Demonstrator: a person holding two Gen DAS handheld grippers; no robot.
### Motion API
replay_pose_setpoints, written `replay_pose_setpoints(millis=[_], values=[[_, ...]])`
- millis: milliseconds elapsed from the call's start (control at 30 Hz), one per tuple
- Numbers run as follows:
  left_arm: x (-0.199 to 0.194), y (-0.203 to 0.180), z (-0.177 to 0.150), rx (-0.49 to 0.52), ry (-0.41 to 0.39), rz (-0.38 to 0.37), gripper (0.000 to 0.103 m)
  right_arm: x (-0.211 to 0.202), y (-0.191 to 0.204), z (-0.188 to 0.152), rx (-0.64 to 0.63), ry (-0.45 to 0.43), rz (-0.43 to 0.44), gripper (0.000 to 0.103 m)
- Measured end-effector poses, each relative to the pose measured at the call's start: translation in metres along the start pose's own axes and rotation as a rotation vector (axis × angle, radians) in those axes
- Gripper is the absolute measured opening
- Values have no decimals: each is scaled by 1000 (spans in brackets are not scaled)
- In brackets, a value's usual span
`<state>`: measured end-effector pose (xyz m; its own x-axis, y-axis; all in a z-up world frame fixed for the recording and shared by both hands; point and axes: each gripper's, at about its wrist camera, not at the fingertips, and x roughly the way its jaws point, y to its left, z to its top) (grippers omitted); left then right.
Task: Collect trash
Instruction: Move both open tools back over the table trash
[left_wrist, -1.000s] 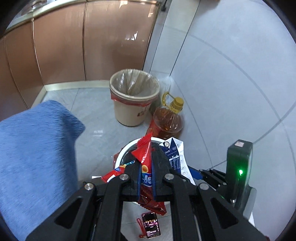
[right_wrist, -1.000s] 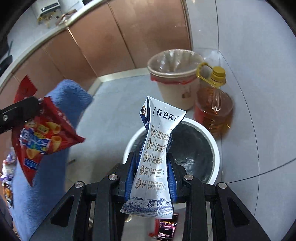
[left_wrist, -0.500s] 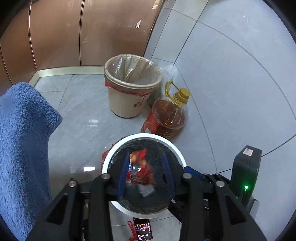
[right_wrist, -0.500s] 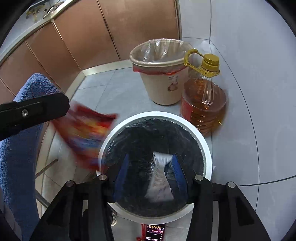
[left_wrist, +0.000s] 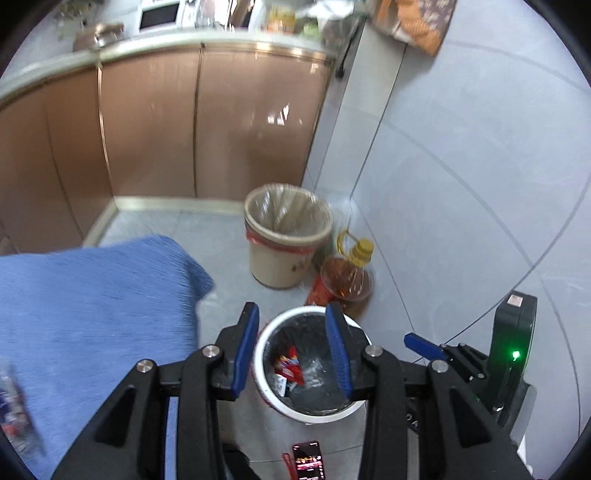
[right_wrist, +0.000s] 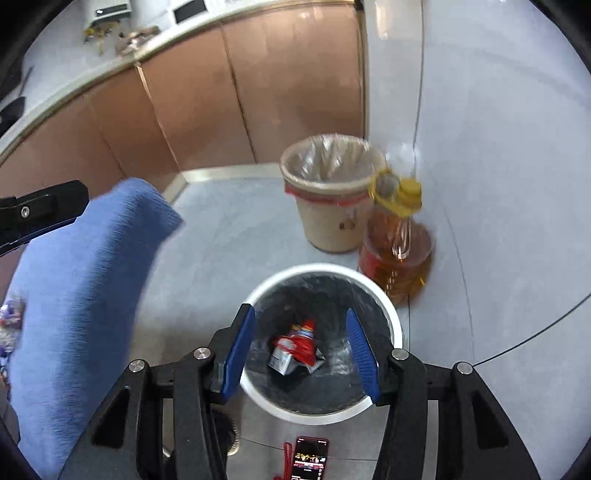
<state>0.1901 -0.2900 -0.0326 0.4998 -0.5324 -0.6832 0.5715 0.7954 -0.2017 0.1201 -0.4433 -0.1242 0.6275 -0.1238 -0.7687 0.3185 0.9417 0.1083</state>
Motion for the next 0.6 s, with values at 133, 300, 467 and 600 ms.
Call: replay_pose_setpoints(millis=[133, 300, 467, 600], values=[[-54, 7, -7, -10, -85, 25, 36, -45, 26, 3, -27, -63, 34, 53], [-110, 23, -21, -11, -171, 83, 36, -88, 62, 1, -78, -121, 70, 54], [-158, 49, -41, -43, -224, 121, 36, -127, 96, -7, -126, -167, 107, 55], [-189, 62, -60, -47, -263, 150, 36, -152, 121, -17, -165, -195, 131, 56]])
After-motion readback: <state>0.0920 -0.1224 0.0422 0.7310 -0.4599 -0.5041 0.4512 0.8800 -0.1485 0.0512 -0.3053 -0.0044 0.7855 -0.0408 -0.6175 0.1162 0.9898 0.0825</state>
